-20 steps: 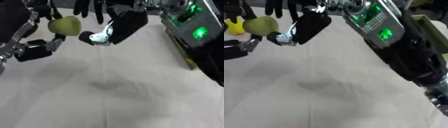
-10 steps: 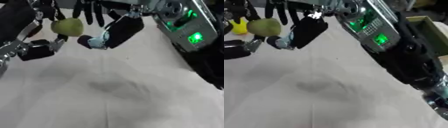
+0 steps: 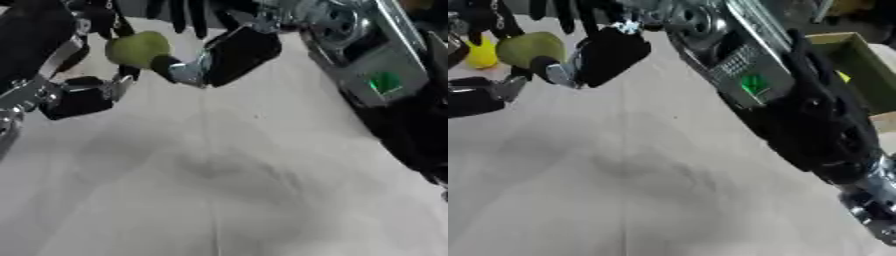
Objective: Pick up the objects with one hand, pass them to the other hand, and then place them into the box on the other side of the table.
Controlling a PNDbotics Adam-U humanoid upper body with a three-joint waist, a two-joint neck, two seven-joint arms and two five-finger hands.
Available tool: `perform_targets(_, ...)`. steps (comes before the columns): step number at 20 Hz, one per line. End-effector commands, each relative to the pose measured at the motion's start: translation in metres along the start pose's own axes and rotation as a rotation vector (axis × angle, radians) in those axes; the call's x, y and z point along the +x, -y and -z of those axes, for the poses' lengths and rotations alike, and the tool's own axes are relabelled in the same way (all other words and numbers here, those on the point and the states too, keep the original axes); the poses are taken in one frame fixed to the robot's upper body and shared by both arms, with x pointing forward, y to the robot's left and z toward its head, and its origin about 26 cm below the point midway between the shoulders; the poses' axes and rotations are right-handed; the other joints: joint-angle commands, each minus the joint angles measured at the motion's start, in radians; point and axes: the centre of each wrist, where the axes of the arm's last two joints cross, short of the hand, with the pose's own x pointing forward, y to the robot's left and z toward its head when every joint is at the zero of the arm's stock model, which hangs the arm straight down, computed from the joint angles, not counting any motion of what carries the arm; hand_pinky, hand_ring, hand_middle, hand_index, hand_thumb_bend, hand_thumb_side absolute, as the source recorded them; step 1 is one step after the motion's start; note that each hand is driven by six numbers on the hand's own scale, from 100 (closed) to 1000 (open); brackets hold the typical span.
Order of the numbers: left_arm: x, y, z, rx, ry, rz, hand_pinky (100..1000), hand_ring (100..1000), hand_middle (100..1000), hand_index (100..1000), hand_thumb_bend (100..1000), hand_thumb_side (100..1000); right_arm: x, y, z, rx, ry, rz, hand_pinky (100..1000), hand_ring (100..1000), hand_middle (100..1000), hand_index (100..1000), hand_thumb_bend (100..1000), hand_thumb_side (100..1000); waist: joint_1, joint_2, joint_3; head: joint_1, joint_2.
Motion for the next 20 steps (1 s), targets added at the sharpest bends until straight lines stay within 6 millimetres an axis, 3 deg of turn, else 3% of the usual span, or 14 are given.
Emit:
perform_targets(1, 0.0, -0.011, 0.001, 0.031, -0.003, 0.026, 385, 514, 520, 578, 100, 100, 0.005, 0.007, -0.002, -0.051, 0.007, -0.069, 181, 505, 485, 750, 400, 399, 0.01, -0.045, 0.001, 0.002, -0.007)
perform_targets(5, 0.002, -0.012, 0.002, 0.024, -0.008, 0.022, 385, 513, 520, 578, 100, 100, 0.008, 0.005, 0.0, -0.056, 0.025, -0.154, 147, 442, 502, 762, 448, 394, 0.011, -0.045, 0.004, 0.001, -0.005)
perform_targets(20, 0.011, -0.021, 0.004, -0.018, -0.01, 0.041, 395, 518, 523, 581, 100, 100, 0.014, 0.0, 0.004, -0.113, 0.029, -0.273, 151, 449, 526, 749, 504, 304, 0.017, -0.044, 0.004, 0.0, -0.007)
